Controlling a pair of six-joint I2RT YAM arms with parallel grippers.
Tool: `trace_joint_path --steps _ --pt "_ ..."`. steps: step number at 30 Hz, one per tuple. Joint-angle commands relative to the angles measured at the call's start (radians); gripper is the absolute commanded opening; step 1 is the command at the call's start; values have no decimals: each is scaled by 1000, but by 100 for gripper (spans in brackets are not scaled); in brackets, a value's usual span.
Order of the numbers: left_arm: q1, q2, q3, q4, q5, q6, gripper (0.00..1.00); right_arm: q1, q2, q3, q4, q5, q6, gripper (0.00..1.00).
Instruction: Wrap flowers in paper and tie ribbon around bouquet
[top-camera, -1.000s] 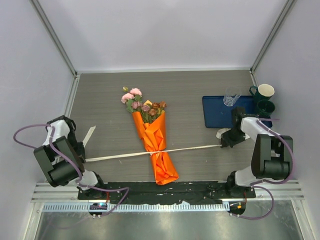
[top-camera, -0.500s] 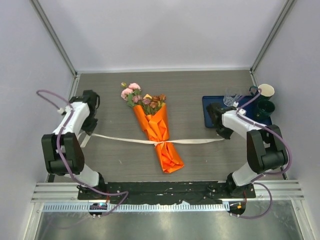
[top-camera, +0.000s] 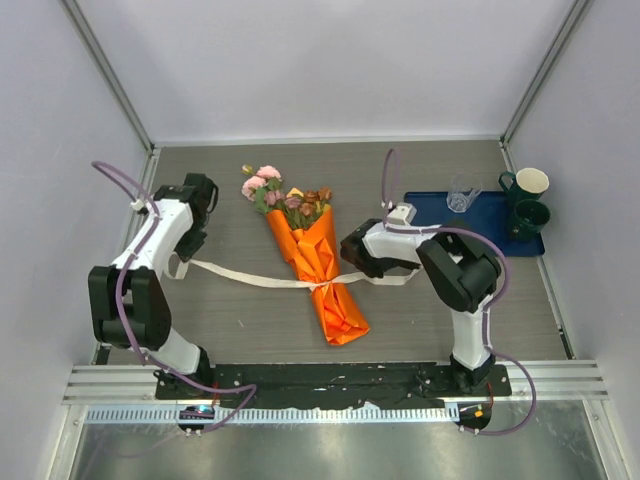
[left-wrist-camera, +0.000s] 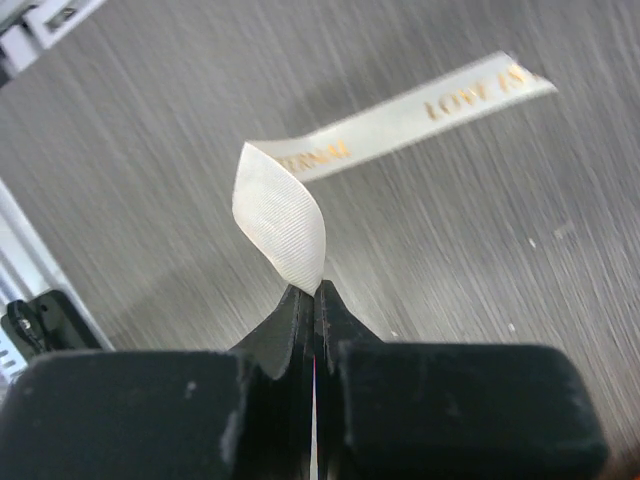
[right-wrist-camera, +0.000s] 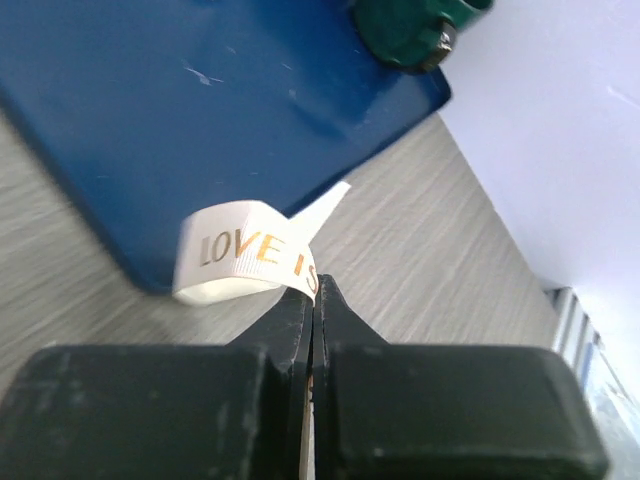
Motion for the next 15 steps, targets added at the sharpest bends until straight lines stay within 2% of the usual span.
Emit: trace_joint_path --steps 1,5,6,7,8,10,15 --pt "155 -7 8 -89 -60 -74 0 -76 -3 -14 -258 62 158 0" --pt "330 16 -50 -23 29 -43 1 -245 -63 -49 -206 -6 134 0" --pt "361 22 -58 -17 52 -43 0 -307 -125 -60 -162 -29 97 0" --pt "414 26 -70 -12 57 -41 0 -349 -172 -84 22 -65 -88 0" --pt "434 30 -79 3 55 -40 0 -412 -225 -172 145 -218 -194 0" --pt "467 25 -101 22 28 -34 0 -557 -359 -260 347 -322 -364 0" --pt "474 36 -115 49 23 -38 0 -589 -327 -248 335 -354 -377 0"
